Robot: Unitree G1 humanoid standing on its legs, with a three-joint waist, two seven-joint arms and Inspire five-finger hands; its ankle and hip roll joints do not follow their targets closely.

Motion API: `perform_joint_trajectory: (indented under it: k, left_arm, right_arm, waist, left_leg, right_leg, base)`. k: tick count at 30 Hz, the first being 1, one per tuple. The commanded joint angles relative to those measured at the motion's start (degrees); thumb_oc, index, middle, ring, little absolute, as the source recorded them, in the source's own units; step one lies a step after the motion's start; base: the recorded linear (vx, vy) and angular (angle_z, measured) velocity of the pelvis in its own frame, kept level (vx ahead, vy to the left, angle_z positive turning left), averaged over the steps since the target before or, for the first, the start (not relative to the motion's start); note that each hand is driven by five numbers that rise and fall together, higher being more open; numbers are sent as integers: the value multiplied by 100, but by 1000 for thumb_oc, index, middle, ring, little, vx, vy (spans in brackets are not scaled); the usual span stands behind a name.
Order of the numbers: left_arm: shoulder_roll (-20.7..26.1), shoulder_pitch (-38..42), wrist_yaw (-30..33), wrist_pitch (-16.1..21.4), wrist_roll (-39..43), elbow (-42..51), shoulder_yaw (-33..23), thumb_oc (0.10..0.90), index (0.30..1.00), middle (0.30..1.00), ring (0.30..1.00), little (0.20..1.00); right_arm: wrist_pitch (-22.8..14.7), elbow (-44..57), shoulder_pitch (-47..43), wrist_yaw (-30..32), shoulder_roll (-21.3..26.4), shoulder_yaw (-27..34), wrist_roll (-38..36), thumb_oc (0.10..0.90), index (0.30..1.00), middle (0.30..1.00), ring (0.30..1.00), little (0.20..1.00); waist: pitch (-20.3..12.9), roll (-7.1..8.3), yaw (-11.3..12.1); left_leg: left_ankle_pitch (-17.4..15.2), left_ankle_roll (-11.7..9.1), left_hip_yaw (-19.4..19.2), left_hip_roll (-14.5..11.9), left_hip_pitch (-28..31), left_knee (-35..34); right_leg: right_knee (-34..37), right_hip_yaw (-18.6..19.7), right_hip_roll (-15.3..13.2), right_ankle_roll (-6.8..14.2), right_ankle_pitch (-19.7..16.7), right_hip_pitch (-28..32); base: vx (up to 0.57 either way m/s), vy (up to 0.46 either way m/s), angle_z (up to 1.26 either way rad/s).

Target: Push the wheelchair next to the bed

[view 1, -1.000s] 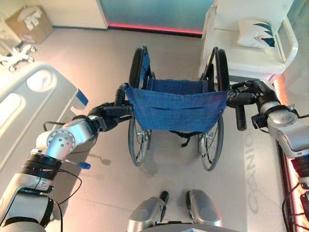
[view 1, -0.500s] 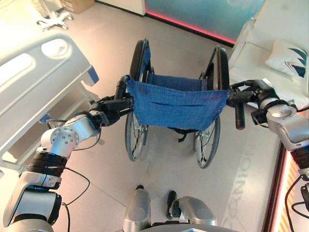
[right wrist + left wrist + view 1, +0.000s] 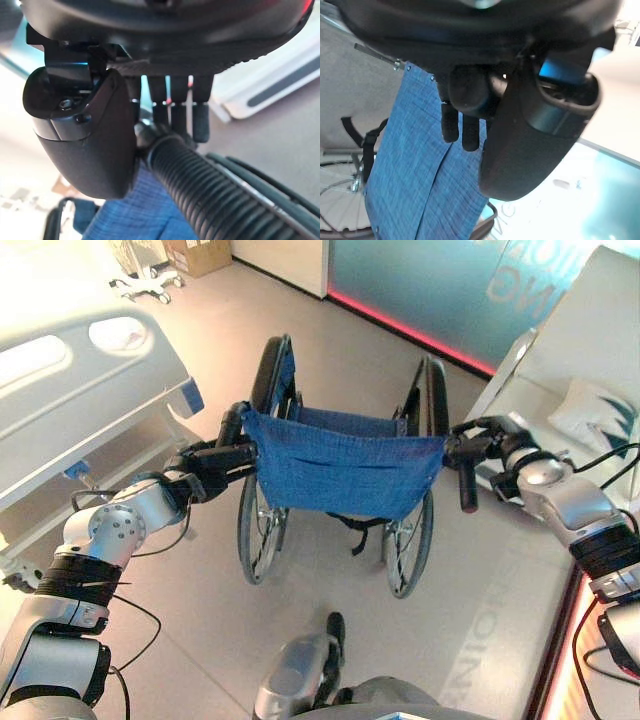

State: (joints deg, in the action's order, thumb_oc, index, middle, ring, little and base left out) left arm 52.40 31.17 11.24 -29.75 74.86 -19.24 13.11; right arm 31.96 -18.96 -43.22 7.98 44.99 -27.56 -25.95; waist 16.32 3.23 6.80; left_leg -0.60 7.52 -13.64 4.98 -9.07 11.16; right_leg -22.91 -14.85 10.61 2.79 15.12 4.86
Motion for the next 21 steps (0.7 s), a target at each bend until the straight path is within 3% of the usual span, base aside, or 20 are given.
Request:
perform_joint_trajectory:
  k: [1,5,8,9,11,12,13,14,16,17,19,20,21]
  left_arm:
    - [177,1203,64,1325,43,-14,-695,400,300,300,300,300]
    - [469,1294,115,1195,250,6,-745,400,300,300,300,300]
    - [561,1319,180,1100,418,87,-737,400,300,300,300,300]
    - [575,1307,191,1031,506,139,-713,400,300,300,300,300]
    - [596,1310,184,984,583,177,-672,400,300,300,300,300]
    - [617,1304,207,978,740,273,-611,400,300,300,300,300]
    - [619,1309,236,985,784,297,-590,400,300,300,300,300]
    - [576,1335,330,1033,907,428,-514,400,300,300,300,300]
    - [520,1363,353,1078,930,493,-462,400,300,300,300,300]
    - [420,1412,303,1122,841,534,-432,400,300,300,300,300]
    - [382,1448,313,1092,763,620,-486,400,300,300,300,300]
    - [353,1432,367,1048,709,722,-546,400,300,300,300,300]
    - [313,1400,362,997,647,737,-598,400,300,300,300,300]
  right_arm:
    - [-1123,331,-539,-545,-181,-321,-384,400,300,300,300,300]
    - [-1123,436,-493,-582,-78,-278,-454,400,300,300,300,300]
    - [-1053,551,-400,-569,-18,-190,-436,400,300,300,300,300]
    - [-991,627,-257,-610,21,-55,-351,400,300,300,300,300]
    - [-939,672,-163,-622,80,36,-322,400,300,300,300,300]
    - [-912,722,-11,-660,248,182,-291,400,300,300,300,300]
    - [-915,737,34,-676,294,219,-284,400,300,300,300,300]
    - [-948,797,204,-647,465,361,-255,400,300,300,300,300]
    - [-974,827,272,-633,586,458,-255,400,300,300,300,300]
    - [-961,823,211,-617,642,532,-242,400,300,300,300,300]
    - [-870,880,101,-584,621,574,-232,400,300,300,300,300]
    - [-686,1042,48,-557,555,668,-195,400,300,300,300,300]
    - [-580,1109,25,-559,526,711,-176,400,300,300,300,300]
  waist:
    - [-764,394,403]
    - [-870,430,373]
    - [-919,373,275]
    - [-977,280,196]
    - [-1007,197,133]
    - [-1004,39,33]
    - [-1000,10,-7]
    - [-907,-99,-139]
    - [-805,-116,-228]
    - [-676,-106,-290]
    - [-530,-116,-357]
    - [-403,-82,-436]
    - [-352,-73,-479]
  left_leg:
    - [29,-56,-11,562,-38,-177]
    - [4,0,97,531,58,-318]
    - [-39,-10,267,523,61,-232]
    - [-57,-42,451,560,62,-135]
    - [-70,-103,657,574,65,-22]
    - [-58,-261,979,503,60,157]
    - [-79,-295,1069,497,56,216]
    - [-76,-458,1384,452,48,408]
    - [-148,-531,1568,471,63,542]
    - [-352,-568,1723,461,184,584]
    - [-559,-572,1808,351,429,530]
    - [-811,-551,1866,248,711,517]
    - [-912,-534,1891,185,846,536]
  right_leg:
    - [-259,677,-145,821,-2700,401]
    - [-1060,938,-6,1119,-3370,154]
    - [-1250,1120,-78,1061,-3328,-92]
    - [-981,1147,-372,921,-2900,-175]
    - [-586,1127,-606,723,-2403,-221]
    - [189,1168,-791,327,-1581,-316]
    - [355,1172,-824,261,-1446,-315]
    - [1093,1308,-996,67,-1183,-370]
    - [1595,1347,-1206,112,-1387,-392]
    - [2045,1360,-1545,315,-1837,-625]
    - [2214,1322,-1758,504,-2207,-941]
    - [2360,1370,-1869,624,-2476,-1266]
    - [2228,1450,-1795,639,-2486,-1376]
  base:
    - [250,-55,-9]
    - [174,-51,6]
    - [222,-31,24]
    - [236,4,39]
    - [270,-28,58]
    - [252,-70,76]
    - [326,-119,107]
    - [200,-88,94]
    - [199,-156,118]
    - [195,-219,108]
    - [271,-309,39]
    - [406,-385,18]
    - [359,-309,33]
